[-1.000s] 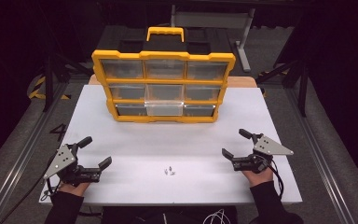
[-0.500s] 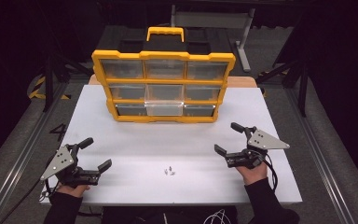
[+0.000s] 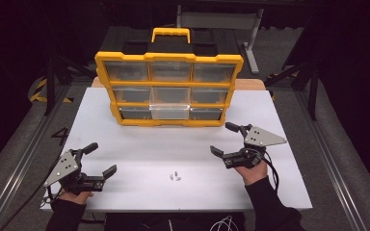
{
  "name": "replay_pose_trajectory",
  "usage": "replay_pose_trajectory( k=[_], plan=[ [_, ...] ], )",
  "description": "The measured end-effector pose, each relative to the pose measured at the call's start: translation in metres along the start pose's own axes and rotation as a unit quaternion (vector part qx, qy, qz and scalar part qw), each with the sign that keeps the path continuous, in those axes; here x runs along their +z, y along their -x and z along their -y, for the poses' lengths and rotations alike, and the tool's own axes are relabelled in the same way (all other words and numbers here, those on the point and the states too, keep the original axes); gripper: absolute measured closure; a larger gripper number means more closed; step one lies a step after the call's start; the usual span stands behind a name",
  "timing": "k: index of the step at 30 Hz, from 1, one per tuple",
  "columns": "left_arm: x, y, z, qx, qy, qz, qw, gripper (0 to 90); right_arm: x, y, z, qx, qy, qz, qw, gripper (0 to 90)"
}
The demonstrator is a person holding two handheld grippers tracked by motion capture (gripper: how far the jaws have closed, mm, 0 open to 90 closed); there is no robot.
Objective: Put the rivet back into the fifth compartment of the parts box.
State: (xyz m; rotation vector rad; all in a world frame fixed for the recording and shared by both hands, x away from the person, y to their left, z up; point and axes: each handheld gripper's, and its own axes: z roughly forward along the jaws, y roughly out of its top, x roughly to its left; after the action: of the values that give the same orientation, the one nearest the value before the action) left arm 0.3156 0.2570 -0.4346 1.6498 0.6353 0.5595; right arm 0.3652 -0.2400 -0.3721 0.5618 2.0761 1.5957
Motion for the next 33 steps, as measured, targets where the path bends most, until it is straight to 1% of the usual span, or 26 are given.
replay_pose_trajectory(
  k=[3,4,6,7,8,10,12,13,14,15,16,17,18,19,21,22,23,24,25,26,28,29,30,31,32,33],
  plan=[
    [0.002,0.002,0.001,-0.003,0.001,-0.002,1.0000,2.1,0.004,-0.001,-0.011,-0.027,-0.034,-0.017,0.9989,7.8],
    [0.002,0.002,0.001,0.000,-0.002,-0.001,1.0000,2.1,0.005,-0.001,-0.015,-0.035,-0.048,-0.023,0.9980,7.8],
    [0.003,0.002,0.001,0.003,-0.004,0.000,1.0000,2.1,0.008,0.000,-0.022,-0.046,-0.075,-0.035,0.9955,7.8],
    [0.004,0.003,0.001,0.005,-0.008,0.002,1.0000,2.2,0.011,0.000,-0.025,-0.053,-0.095,-0.045,0.9931,7.8],
    [0.004,0.004,0.001,0.008,-0.008,0.001,0.9999,2.2,0.011,0.000,-0.027,-0.056,-0.103,-0.048,0.9920,7.8],
    [0.004,0.003,0.001,0.009,-0.011,0.002,0.9999,2.2,0.015,0.000,-0.033,-0.074,-0.135,-0.058,0.9864,7.8],
    [0.004,0.003,0.001,0.009,-0.013,0.002,0.9999,2.3,0.018,0.000,-0.037,-0.084,-0.156,-0.067,0.9820,7.8],
    [0.004,0.003,0.001,0.008,-0.012,0.003,0.9999,2.3,0.020,0.000,-0.039,-0.088,-0.167,-0.073,0.9793,7.8],
    [0.004,0.002,0.001,0.007,-0.012,0.003,0.9999,2.3,0.022,0.000,-0.042,-0.095,-0.181,-0.078,0.9758,7.8],
    [0.004,0.002,0.002,0.006,-0.011,0.002,0.9999,2.3,0.023,-0.001,-0.044,-0.101,-0.190,-0.079,0.9734,7.8],
    [0.005,0.002,0.002,0.006,-0.011,0.002,0.9999,2.3,0.025,-0.001,-0.046,-0.105,-0.196,-0.081,0.9717,7.8],
    [0.004,0.002,0.002,0.006,-0.013,0.003,0.9999,2.3,0.027,-0.002,-0.049,-0.111,-0.207,-0.085,0.9683,7.8],
    [0.005,0.002,0.002,0.004,-0.014,0.004,0.9999,2.3,0.028,-0.002,-0.051,-0.115,-0.213,-0.087,0.9664,7.8],
    [0.005,0.002,0.002,0.004,-0.014,0.004,0.9999,2.3,0.030,-0.003,-0.055,-0.120,-0.222,-0.090,0.9635,7.8],
    [0.005,0.001,0.002,-0.001,-0.014,0.006,0.9999,2.3,0.033,-0.004,-0.059,-0.124,-0.236,-0.095,0.9591,7.8],
    [0.005,0.001,0.002,-0.003,-0.013,0.007,0.9999,2.3,0.036,-0.004,-0.062,-0.125,-0.246,-0.099,0.9560,7.8],
    [0.005,0.001,0.002,-0.003,-0.013,0.007,0.9999,2.3,0.036,-0.004,-0.062,-0.125,-0.246,-0.099,0.9560,7.8],
    [0.005,0.001,0.002,-0.004,-0.013,0.007,0.9999,2.3,0.039,-0.005,-0.064,-0.128,-0.258,-0.103,0.9521,7.8],
    [0.005,0.001,0.002,-0.005,-0.011,0.006,0.9999,2.3,0.043,-0.006,-0.066,-0.133,-0.272,-0.113,0.9463,7.8],
    [0.005,0.001,0.002,-0.004,-0.011,0.006,0.9999,2.3,0.046,-0.007,-0.068,-0.138,-0.284,-0.117,0.9416,7.8],
    [0.005,0.001,0.003,-0.003,-0.012,0.008,0.9999,2.3,0.050,-0.009,-0.070,-0.148,-0.298,-0.119,0.9354,7.8],
    [0.005,0.001,0.003,-0.003,-0.013,0.008,0.9999,2.3,0.053,-0.010,-0.071,-0.147,-0.307,-0.120,0.9326,7.8],
    [0.005,0.001,0.002,-0.003,-0.012,0.008,0.9999,2.3,0.054,-0.011,-0.072,-0.147,-0.311,-0.123,0.9311,7.8],
    [0.005,0.001,0.002,-0.003,-0.012,0.008,0.9999,2.3,0.057,-0.011,-0.074,-0.145,-0.322,-0.124,0.9273,7.8],
    [0.004,0.001,0.002,-0.003,-0.012,0.008,0.9999,2.3,0.059,-0.011,-0.076,-0.145,-0.329,-0.125,0.9246,7.8],
    [0.004,0.001,0.002,-0.003,-0.012,0.008,0.9999,2.3,0.061,-0.011,-0.077,-0.144,-0.333,-0.125,0.9232,7.8]
  ],
)
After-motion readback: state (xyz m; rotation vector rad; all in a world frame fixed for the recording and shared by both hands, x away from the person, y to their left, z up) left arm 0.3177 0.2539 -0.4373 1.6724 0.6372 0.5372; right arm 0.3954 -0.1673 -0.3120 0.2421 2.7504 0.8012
